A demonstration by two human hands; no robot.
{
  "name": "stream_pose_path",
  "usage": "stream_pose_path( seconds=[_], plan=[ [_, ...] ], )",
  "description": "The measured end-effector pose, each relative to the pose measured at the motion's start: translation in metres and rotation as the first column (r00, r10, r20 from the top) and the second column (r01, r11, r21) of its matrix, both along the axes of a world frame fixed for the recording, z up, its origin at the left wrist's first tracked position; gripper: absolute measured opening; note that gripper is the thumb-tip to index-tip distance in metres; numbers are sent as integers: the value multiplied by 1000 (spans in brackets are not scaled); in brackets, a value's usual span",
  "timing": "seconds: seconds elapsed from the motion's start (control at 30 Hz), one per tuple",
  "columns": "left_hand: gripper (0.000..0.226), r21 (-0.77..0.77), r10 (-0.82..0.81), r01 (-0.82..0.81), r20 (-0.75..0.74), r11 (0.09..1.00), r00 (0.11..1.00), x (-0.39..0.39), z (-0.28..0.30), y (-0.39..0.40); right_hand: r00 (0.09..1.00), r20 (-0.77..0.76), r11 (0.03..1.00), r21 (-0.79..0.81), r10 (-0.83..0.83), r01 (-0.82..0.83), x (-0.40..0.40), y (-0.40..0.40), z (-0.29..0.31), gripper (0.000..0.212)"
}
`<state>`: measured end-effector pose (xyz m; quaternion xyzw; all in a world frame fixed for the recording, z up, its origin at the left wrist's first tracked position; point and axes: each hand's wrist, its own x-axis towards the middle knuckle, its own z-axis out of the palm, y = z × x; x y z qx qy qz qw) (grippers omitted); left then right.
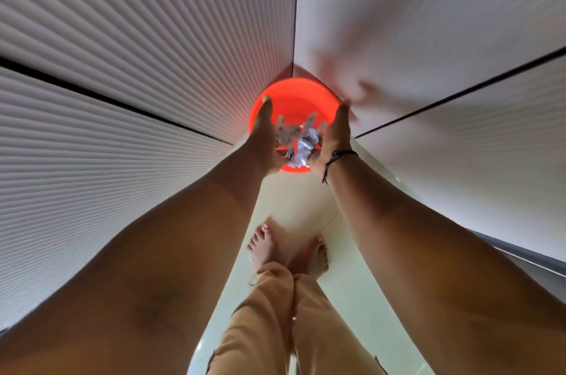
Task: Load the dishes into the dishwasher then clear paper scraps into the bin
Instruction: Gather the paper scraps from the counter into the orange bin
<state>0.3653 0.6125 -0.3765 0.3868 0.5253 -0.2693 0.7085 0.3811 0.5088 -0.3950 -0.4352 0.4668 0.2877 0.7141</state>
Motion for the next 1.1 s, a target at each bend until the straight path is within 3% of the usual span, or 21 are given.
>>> stream_pose_path(
  seconds=[0.13, 0.3, 0.4, 0.5, 0.57, 0.63, 0.7, 0.8, 0.87, 0.97, 1.1],
  plan=[
    [93, 72, -44, 45, -15, 996, 999, 6, 10, 11, 999, 36, 994, -105, 5, -1, 3, -10, 26, 74],
    [82, 194, -116, 101, 70, 976, 991, -9, 25, 21, 991, 123, 986, -166, 56, -35, -19, -25, 50, 77],
    [78, 244, -201, 164, 135, 956, 970, -32, 44, 25, 962, 189, 946, -293, 197, -136, -40, -39, 67, 78],
    [83, 429, -422, 342, 105, 836, 901, -49, 75, 27, 873, 136, 786, -515, 468, -341, -61, -51, 98, 99],
    [74, 569, -604, 454, 96, 685, 791, -55, 115, 22, 763, 92, 619, -650, 640, -441, -74, -60, 129, 85],
    [54, 681, -786, 530, 110, 506, 609, -62, 157, 13, 642, 12, 460, -709, 766, -535, -84, -64, 172, 62],
    [45, 742, -880, 536, 152, 403, 450, -68, 205, 5, 490, -77, 260, -770, 868, -582, -89, -66, 213, 56],
    [52, 903, -958, 345, 191, 258, 216, -64, 275, -1, 282, -110, 21, -906, 953, -423, -86, -65, 282, 49],
    [61, 967, -981, 180, 164, 180, 104, -52, 316, -7, 218, -97, -36, -964, 971, -265, -78, -62, 327, 42],
    [62, 984, -985, -45, 171, 170, 17, -25, 373, -19, 221, -38, -34, -999, 975, -25, -60, -66, 387, 43],
    [74, 959, -976, -180, 217, 219, -35, 17, 434, -35, 287, 41, -28, -973, 957, 230, -28, -96, 446, 35]
  ],
)
